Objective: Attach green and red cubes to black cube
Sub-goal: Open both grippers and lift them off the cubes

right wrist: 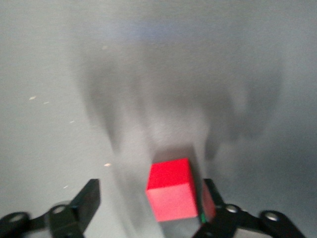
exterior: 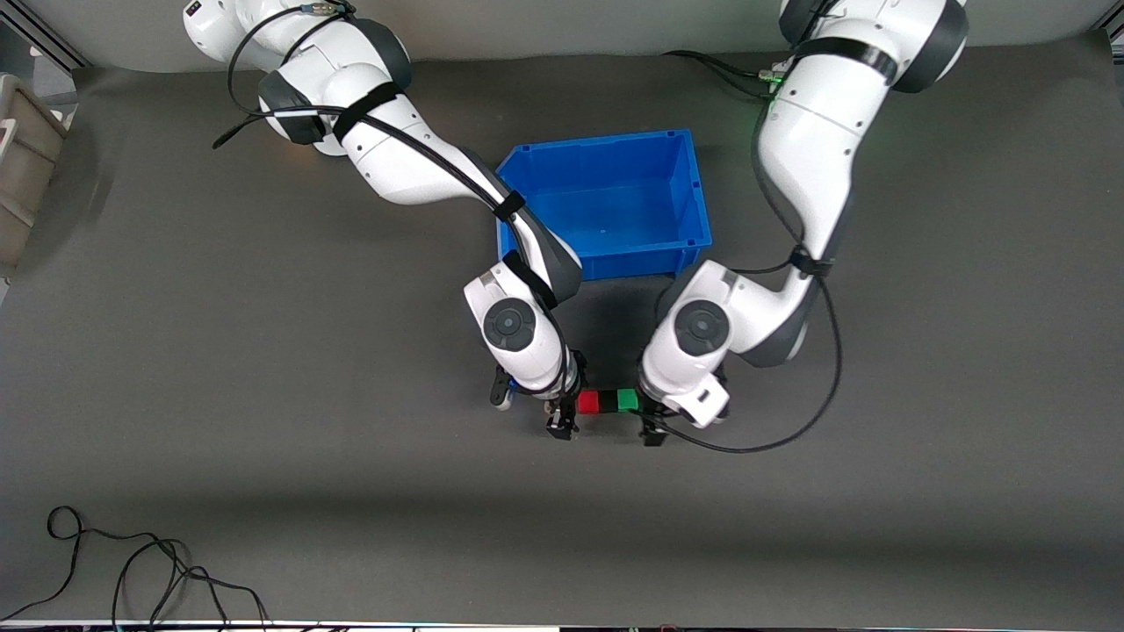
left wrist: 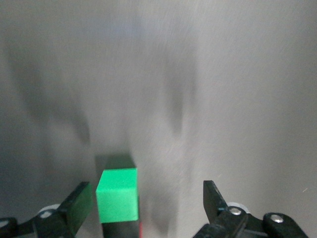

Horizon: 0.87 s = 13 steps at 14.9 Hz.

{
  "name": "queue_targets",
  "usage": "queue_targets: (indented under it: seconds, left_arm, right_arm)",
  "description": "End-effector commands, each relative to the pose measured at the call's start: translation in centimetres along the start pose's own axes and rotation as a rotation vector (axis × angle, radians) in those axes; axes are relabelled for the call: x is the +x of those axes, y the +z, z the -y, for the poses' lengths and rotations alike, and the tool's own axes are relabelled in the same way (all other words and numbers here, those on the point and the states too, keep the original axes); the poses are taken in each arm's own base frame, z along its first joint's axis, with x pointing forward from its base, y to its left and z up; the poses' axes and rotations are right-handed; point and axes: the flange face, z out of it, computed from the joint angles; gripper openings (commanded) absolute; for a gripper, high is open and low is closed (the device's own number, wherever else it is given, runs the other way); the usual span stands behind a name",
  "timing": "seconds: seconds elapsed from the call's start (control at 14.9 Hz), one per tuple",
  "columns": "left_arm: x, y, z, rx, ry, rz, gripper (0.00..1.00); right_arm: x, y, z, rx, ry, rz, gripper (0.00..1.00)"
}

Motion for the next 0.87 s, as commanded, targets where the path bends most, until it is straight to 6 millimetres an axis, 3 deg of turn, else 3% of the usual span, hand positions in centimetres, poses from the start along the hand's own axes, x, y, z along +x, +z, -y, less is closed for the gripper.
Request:
queue_targets:
  seconds: [0.0, 0.2, 0.4, 0.54, 0.61, 0.81]
  left_arm:
    - [3.6, -5.8, -2.4, 0.015, -0.01, -0.028, 1.0]
    - [8.7, -10.7, -4.0, 0.069, 0.105, -0.044, 1.0]
    - [14.2, -15.3, -4.0, 0.185, 0.347, -0.046, 1.0]
    - [16.8, -17.9, -3.5, 0.229, 0.578, -0.033, 1.0]
    - [19.8, -19.2, -3.6, 0.244, 0.671, -0.015, 1.0]
    - [25.1, -22.9, -2.8, 0.293, 0.888, 0.039, 1.0]
  right_arm:
    - [0.7, -5.3, 2.6, -0.029, -0.066, -0.018, 0.99]
    - [1.5, -12.7, 4.6, -0.083, -0.165, -0.026, 0.99]
    - [3.7, -20.7, 6.5, -0.162, -0.272, -0.004, 0.99]
    - [5.9, -25.6, 7.2, -0.216, -0.372, -0.012, 0.99]
    - [7.3, -28.2, 7.4, -0.25, -0.433, -0.015, 0.99]
    - [12.1, -36.0, 7.4, -0.352, -0.607, -0.011, 0.99]
